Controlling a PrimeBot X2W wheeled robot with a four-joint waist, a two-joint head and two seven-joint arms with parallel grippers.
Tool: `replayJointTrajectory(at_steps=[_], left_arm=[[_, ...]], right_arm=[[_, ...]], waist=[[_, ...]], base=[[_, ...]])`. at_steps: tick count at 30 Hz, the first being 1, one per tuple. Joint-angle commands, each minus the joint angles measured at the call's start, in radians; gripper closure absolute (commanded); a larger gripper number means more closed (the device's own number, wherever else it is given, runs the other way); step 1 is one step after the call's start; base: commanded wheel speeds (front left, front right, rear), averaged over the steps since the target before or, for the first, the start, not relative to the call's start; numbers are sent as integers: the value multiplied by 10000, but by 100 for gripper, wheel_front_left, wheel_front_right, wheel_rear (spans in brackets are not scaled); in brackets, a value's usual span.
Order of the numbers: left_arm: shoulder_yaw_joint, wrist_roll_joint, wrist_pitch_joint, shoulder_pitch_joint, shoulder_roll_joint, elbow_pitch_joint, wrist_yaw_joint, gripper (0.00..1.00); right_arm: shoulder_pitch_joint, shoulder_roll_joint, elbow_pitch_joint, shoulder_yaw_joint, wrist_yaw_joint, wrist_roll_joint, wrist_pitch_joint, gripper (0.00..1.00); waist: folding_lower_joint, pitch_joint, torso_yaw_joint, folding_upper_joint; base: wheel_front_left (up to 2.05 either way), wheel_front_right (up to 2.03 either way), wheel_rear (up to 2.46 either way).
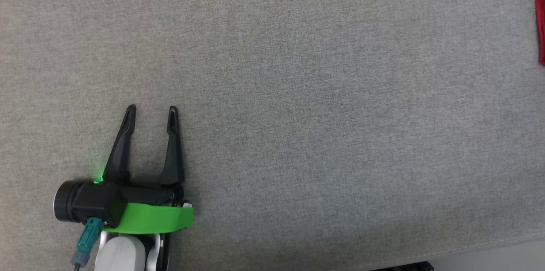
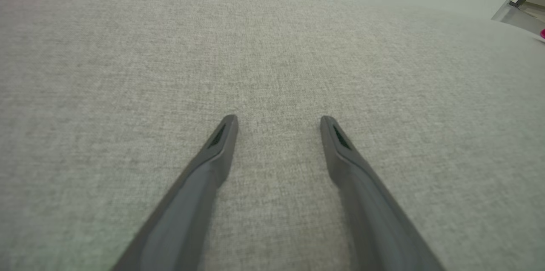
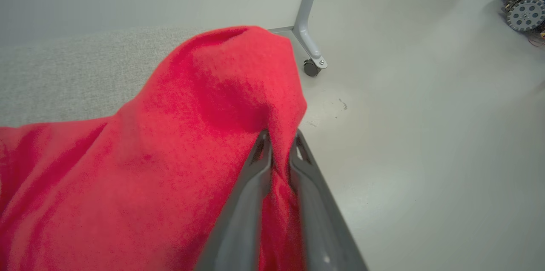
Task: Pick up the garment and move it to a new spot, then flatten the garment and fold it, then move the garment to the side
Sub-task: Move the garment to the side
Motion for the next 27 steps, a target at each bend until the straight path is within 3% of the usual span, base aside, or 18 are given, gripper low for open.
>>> replayJointTrajectory(at_steps=[1,5,10,12,17,23,27], left_arm=[[55,-91,282,-11,43,643,91,0],[27,-240,282,105,41,682,162,0],[8,-531,221,407,41,556,267,0],[-11,-746,172,643,43,579,323,0],[-29,-1080,155,1161,40,627,422,0],[65,-1274,154,2127,40,691,528,0],[217,-1236,155,2679,38,739,443,0]], right_arm=[[-273,-31,162,-11,-9,-376,-468,0],[-443,287,457,75,-10,-1218,-1616,0],[193,790,-160,582,-10,-2100,-3074,0],[987,1172,-1100,745,-10,-2343,-3597,0],[3142,1978,-3068,505,-10,-2561,-3752,0],[6481,3776,-5396,-391,-12,-3326,-3750,0],[8331,5029,-6029,-206,-12,-3748,-3750,0]], waist=[[-1,118,2,-1],[-1,-330,-8,-1],[-1,-1402,-35,-1],[-1,-2359,27,-1],[-1,-4060,376,-1],[-1,-5734,720,-1],[-1,-6348,753,-1]], base=[[0,0,0],[0,0,0],[0,0,0],[0,0,0],[0,0,0],[0,0,0],[0,0,0]])
